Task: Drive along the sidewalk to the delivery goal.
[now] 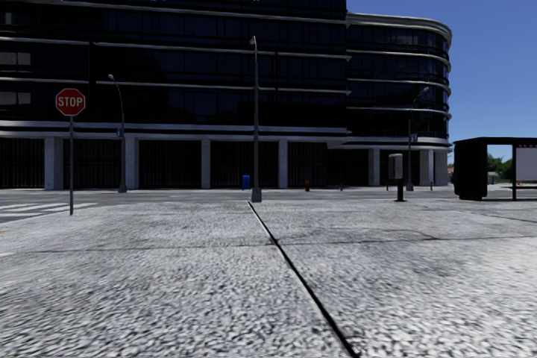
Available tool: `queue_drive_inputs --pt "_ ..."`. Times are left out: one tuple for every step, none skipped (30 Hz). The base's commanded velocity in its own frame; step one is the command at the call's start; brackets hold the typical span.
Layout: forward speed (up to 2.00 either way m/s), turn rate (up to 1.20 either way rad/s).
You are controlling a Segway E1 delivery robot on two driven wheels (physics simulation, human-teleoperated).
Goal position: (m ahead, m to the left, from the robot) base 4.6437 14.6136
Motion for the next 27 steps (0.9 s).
queue_drive_inputs --pt "2.0 0.37" --pt "2.0 0.37" --pt "2.0 0.37" --pt "2.0 0.37" --pt "2.0 0.37" --pt "2.0 0.37" --pt "2.0 0.37" --pt "2.0 0.37" --pt "2.0 0.37" --pt "2.0 0.37" --pt "2.0 0.37" --pt "2.0 0.37" --pt "2.0 0.37" --pt "2.0 0.37" --pt "2.0 0.37" --pt "2.0 0.37" --pt "2.0 0.37" --pt "2.0 0.37" --pt "2.0 0.37" --pt "2.0 0.37" --pt "2.0 0.37" --pt "2.0 0.37" --pt "2.0 0.37" --pt "2.0 0.37" --pt "2.0 0.37" --pt "2.0 0.37" --pt "2.0 0.37"
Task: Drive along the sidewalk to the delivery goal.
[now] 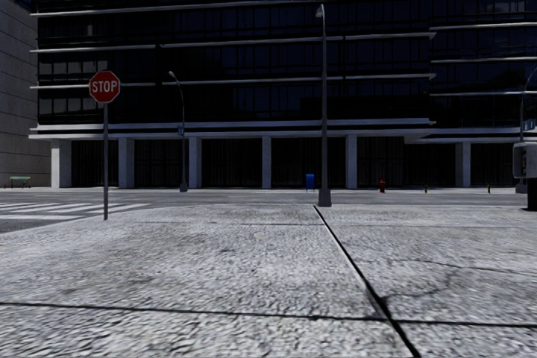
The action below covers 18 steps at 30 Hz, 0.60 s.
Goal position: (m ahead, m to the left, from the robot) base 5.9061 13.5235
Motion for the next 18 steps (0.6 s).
queue_drive_inputs --pt "2.0 0.37" --pt "2.0 0.37" --pt "2.0 0.37" --pt "2.0 0.37" --pt "2.0 0.37" --pt "2.0 0.37" --pt "2.0 0.37" --pt "2.0 0.37" --pt "2.0 0.37" --pt "2.0 0.37" --pt "2.0 0.37" --pt "2.0 0.37" --pt "2.0 0.37" --pt "2.0 0.37" --pt "2.0 0.37" --pt "2.0 0.37" --pt "2.0 0.37" --pt "2.0 0.37"
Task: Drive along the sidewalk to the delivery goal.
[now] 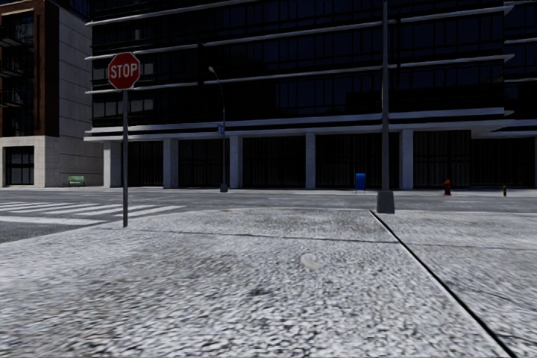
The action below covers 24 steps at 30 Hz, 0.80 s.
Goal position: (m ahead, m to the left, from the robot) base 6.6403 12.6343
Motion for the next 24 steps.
queue_drive_inputs --pt "2.0 0.37" --pt "2.0 0.37" --pt "2.0 0.37" --pt "2.0 0.37" --pt "2.0 0.37" --pt "2.0 0.37" --pt "2.0 0.37" --pt "2.0 0.37" --pt "2.0 0.33" --pt "2.0 0.21" --pt "2.0 0.06" --pt "2.0 0.06" --pt "2.0 0.0" --pt "2.0 0.0" --pt "2.0 0.0" --pt "2.0 0.0" --pt "2.0 0.0" --pt "2.0 0.0" --pt "2.0 0.0" --pt "2.0 0.0" --pt "2.0 0.0" --pt "2.0 0.0" --pt "2.0 0.0" --pt "2.0 0.0"
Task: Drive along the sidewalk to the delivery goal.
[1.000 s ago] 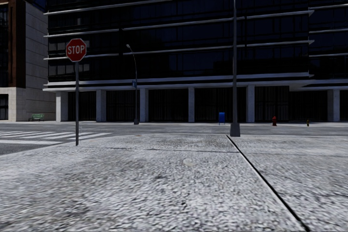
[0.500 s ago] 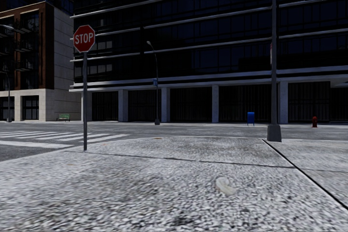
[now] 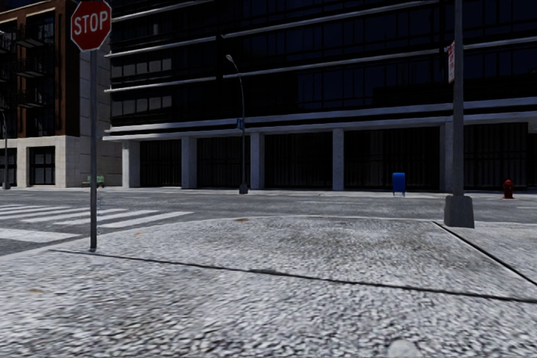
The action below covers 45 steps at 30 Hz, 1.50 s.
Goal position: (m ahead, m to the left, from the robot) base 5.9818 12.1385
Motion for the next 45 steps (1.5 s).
queue_drive_inputs --pt "2.0 0.0" --pt "2.0 0.0" --pt "2.0 0.0" --pt "2.0 0.0" --pt "2.0 0.0" --pt "2.0 0.0" --pt "2.0 0.0" --pt "2.0 0.0" --pt "2.0 0.0" --pt "2.0 0.0" --pt "2.0 0.0" --pt "2.0 0.0" --pt "2.0 0.0" --pt "2.0 0.0" --pt "2.0 0.0" --pt "2.0 0.0" --pt "2.0 0.0" --pt "2.0 0.0" --pt "2.0 0.0" --pt "2.0 0.0" --pt "2.0 0.04" --pt "2.0 0.04" --pt "2.0 0.39" --pt "2.0 0.4" --pt "2.0 0.4" --pt "2.0 0.4" --pt "2.0 0.4" --pt "2.0 0.4" --pt "2.0 0.4" --pt "2.0 0.4" --pt "2.0 0.4" --pt "2.0 0.4" --pt "2.0 0.4" --pt "2.0 0.46" --pt "2.0 0.49" --pt "2.0 0.5" --pt "2.0 0.52" --pt "2.0 0.52" --pt "2.0 0.53" --pt "2.0 0.53" --pt "2.0 0.53" --pt "2.0 0.53" --pt "2.0 0.53" --pt "2.0 0.53" --pt "2.0 0.53"
